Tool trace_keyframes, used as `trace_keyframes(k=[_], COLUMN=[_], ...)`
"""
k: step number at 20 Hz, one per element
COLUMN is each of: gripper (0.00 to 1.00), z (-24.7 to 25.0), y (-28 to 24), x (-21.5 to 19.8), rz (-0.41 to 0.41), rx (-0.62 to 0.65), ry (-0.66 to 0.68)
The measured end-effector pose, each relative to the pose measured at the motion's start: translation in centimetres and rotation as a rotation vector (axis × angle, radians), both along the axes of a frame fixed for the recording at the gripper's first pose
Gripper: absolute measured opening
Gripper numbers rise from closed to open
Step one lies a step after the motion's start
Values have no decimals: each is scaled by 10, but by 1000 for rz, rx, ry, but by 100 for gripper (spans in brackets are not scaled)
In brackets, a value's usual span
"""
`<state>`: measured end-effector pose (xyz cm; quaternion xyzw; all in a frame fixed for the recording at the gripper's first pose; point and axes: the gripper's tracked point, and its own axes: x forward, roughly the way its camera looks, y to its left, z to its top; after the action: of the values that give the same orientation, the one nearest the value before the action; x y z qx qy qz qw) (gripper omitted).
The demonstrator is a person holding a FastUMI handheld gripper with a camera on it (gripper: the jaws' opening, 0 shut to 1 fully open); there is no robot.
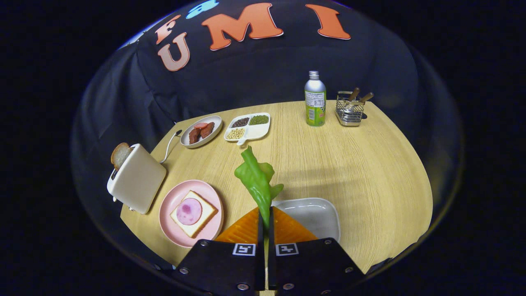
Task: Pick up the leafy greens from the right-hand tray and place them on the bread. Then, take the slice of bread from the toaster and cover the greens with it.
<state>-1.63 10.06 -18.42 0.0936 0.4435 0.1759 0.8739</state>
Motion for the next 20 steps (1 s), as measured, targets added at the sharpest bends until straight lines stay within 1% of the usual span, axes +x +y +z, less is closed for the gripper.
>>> trace_keyframes(k=[13,20], gripper=[4,3], z=[9,9], y=[83,134], x=[-11,-25], rz=[163,283], rx=[42,38], ry=[-7,-8])
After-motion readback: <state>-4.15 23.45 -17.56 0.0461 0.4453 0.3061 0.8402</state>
